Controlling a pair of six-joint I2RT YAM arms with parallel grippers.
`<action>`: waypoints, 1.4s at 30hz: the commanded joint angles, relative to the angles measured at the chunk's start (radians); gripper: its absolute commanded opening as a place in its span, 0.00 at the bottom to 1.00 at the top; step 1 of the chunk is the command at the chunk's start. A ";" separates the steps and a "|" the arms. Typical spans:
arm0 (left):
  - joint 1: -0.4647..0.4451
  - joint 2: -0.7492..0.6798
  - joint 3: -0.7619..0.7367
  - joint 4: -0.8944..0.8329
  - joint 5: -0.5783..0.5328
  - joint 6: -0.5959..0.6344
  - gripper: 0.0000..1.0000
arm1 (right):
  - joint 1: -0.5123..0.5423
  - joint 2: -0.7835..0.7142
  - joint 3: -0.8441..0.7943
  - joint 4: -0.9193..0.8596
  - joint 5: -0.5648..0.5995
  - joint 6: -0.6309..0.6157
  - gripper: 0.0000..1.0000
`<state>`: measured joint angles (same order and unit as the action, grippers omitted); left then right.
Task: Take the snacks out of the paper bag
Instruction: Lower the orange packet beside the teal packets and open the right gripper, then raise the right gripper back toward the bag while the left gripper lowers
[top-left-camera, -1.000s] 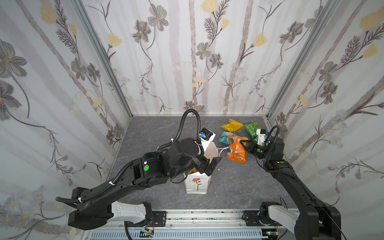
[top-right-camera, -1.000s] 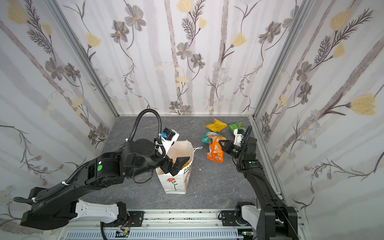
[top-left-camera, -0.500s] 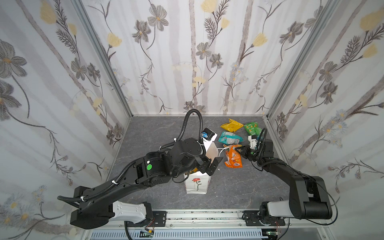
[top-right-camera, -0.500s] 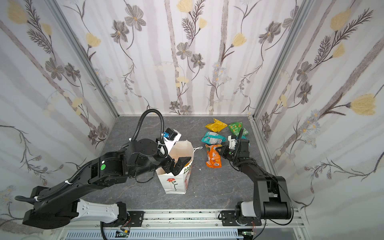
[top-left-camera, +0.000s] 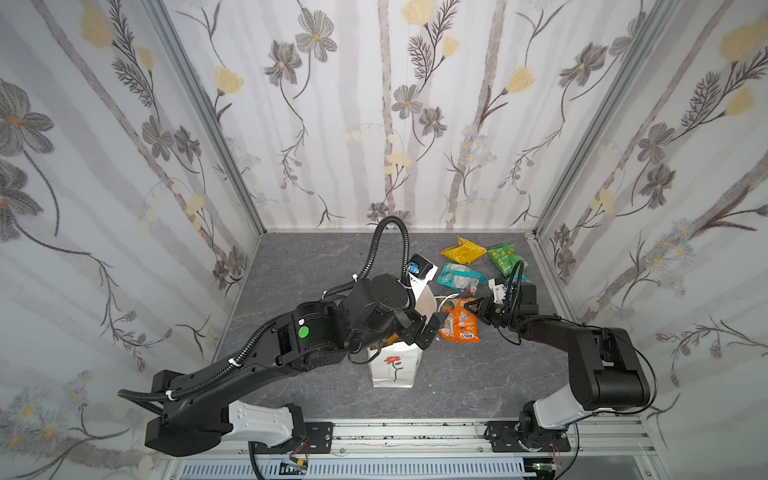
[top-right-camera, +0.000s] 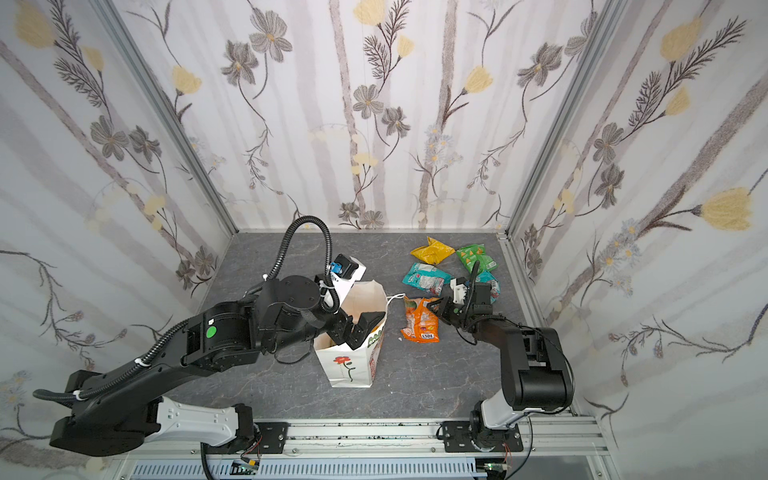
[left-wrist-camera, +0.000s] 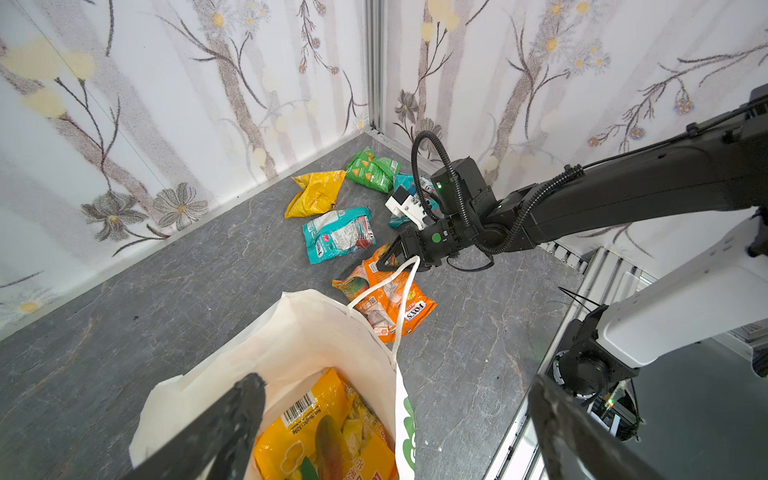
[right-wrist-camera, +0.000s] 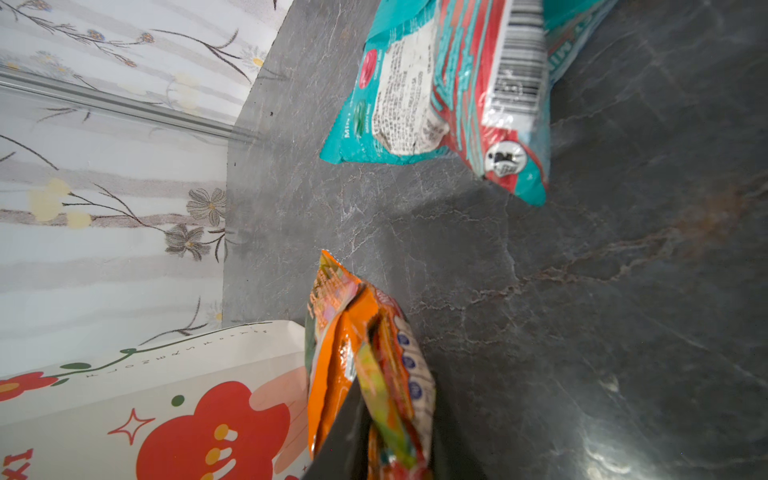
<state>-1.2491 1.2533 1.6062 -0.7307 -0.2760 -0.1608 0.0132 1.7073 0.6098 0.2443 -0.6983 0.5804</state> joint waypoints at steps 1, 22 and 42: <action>0.000 0.003 0.010 0.006 -0.016 0.001 1.00 | 0.004 -0.005 0.004 -0.003 0.044 -0.051 0.29; 0.000 0.003 0.021 0.007 -0.019 -0.003 1.00 | 0.008 -0.332 0.055 -0.211 0.290 -0.102 0.86; 0.026 -0.025 -0.035 0.005 -0.268 -0.062 1.00 | 0.105 -0.742 0.287 -0.302 0.104 0.019 0.99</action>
<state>-1.2320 1.2320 1.5764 -0.7292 -0.4583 -0.1917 0.0948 0.9730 0.8631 -0.0498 -0.5274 0.5690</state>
